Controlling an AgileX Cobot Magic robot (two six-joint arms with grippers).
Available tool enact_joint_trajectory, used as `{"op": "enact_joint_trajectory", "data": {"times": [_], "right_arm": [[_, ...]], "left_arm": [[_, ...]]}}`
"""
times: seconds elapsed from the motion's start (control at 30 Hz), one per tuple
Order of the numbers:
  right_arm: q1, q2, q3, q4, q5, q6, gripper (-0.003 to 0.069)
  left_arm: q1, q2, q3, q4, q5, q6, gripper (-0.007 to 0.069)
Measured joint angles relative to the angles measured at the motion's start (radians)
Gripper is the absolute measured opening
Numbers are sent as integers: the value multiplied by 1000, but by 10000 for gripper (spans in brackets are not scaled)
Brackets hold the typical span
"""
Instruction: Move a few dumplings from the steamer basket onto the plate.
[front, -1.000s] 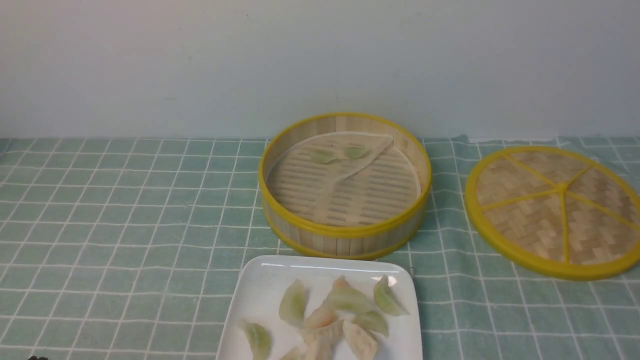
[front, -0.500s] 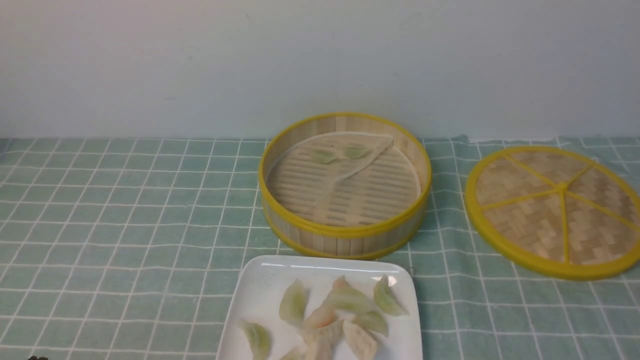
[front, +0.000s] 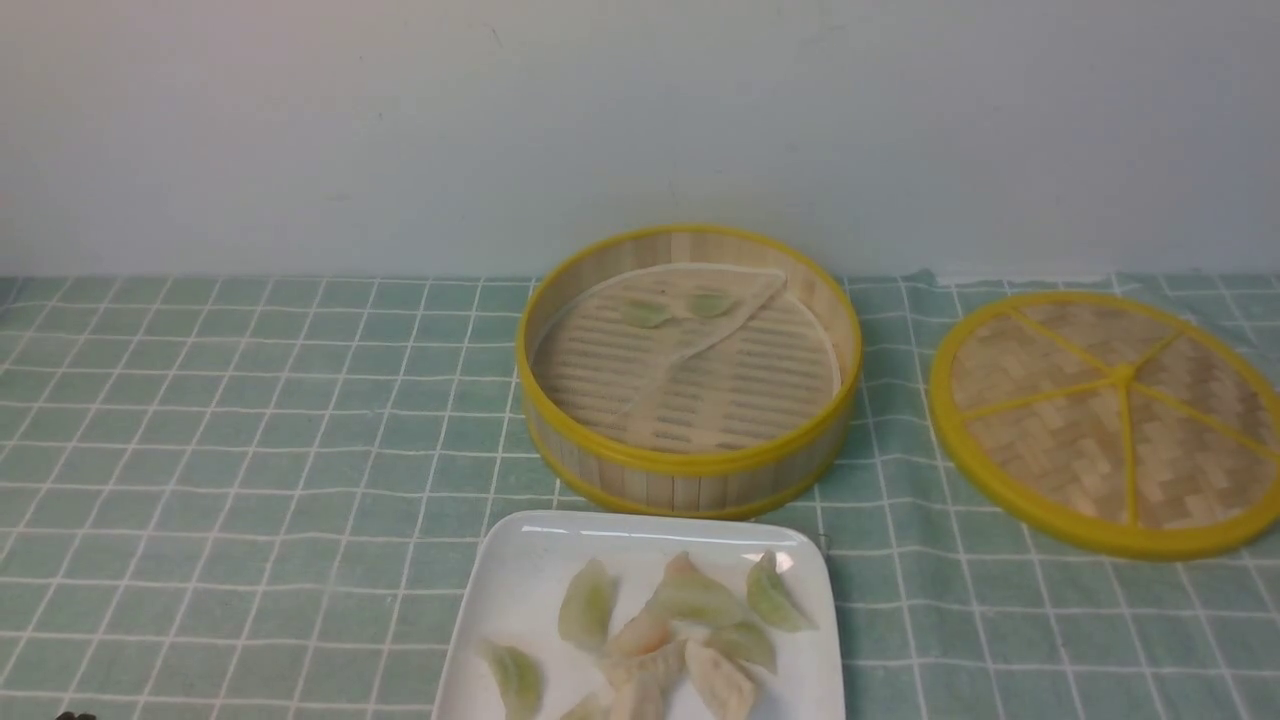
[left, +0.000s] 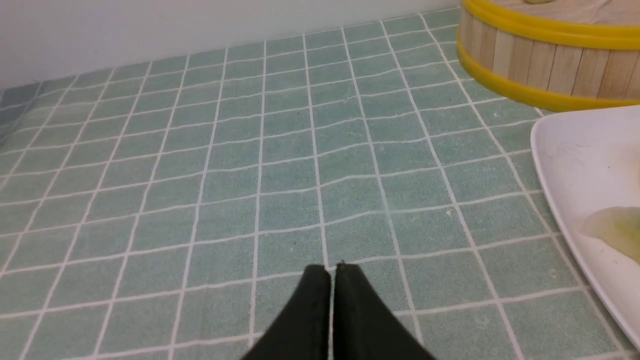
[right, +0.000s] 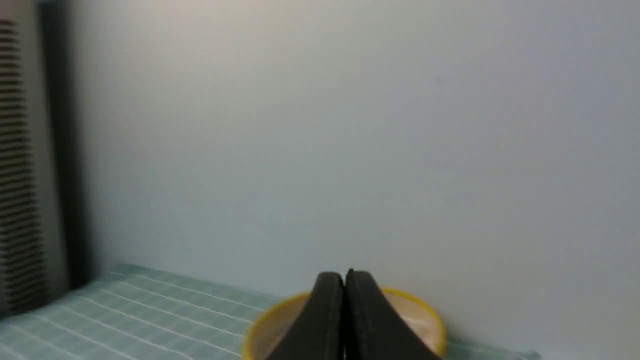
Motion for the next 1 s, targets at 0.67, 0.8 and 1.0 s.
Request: {"op": "enact_joint_trajectory", "data": {"times": [0.67,0.8,1.0], "right_arm": [[-407,2,375,-44,-47,0,-15],[-407,2,375,-44,-47,0,-15],[-407,2,375,-44,-47,0,-15]], "left_arm": [[1,0,0,0,-1,0,-6],[1,0,0,0,-1,0,-6],[1,0,0,0,-1,0,-6]]}}
